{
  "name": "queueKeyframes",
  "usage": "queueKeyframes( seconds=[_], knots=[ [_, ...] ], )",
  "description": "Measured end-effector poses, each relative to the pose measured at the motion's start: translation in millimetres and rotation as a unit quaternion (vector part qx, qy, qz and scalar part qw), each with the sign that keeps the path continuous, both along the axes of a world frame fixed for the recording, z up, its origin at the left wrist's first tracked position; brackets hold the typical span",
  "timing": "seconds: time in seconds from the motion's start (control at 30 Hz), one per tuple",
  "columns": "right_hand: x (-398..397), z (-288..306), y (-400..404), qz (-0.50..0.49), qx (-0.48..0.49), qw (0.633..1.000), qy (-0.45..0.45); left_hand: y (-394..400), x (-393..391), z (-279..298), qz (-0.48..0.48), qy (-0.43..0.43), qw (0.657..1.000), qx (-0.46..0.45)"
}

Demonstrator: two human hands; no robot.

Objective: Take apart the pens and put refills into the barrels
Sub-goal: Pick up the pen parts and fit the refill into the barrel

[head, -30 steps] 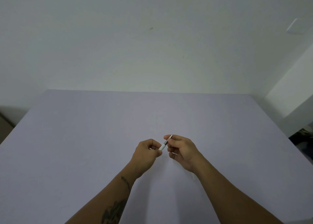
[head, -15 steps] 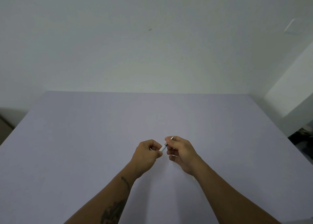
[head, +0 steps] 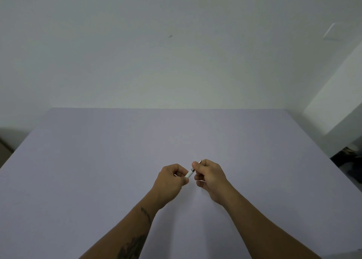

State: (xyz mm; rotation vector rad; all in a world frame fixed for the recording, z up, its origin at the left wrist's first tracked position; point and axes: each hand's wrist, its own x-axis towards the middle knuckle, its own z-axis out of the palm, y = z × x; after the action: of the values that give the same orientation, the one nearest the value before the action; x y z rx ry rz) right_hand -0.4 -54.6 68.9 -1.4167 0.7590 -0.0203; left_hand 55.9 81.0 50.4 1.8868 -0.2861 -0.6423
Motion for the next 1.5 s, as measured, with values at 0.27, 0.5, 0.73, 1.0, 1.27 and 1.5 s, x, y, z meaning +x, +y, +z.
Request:
queueKeyframes(
  seconds=[0.27,0.5,0.73,1.0,1.27,1.5],
  knots=[
    [-4.7,3.8,-4.7,0.009,0.060,0.998,-0.033,-0.1,1.6,1.5,0.006,-0.005,1.000,0.003],
    [1.3,-1.8,1.7,-0.011,-0.037,0.999,0.006,0.4,-1.7,0.9,0.003,-0.004,1.000,0.001],
    [-0.6,-0.3,1.6,0.027,-0.029,0.999,-0.005,3.6,-1.3,-0.1,0.004,-0.004,1.000,0.001],
    [-0.5,0.7,-2.8,0.013,0.030,0.999,-0.017,2.0,-1.9,2.2,0.008,-0.007,1.000,0.002],
    [3.3,-0.9,-0.3,0.017,-0.079,0.997,-0.005,2.0,-2.7,4.5,0.004,0.003,1.000,-0.008],
    [-0.9,4.4,-6.8,0.030,0.003,0.999,-0.030,4.1,0.1,5.4,0.011,-0.002,1.000,-0.002]
  ],
)
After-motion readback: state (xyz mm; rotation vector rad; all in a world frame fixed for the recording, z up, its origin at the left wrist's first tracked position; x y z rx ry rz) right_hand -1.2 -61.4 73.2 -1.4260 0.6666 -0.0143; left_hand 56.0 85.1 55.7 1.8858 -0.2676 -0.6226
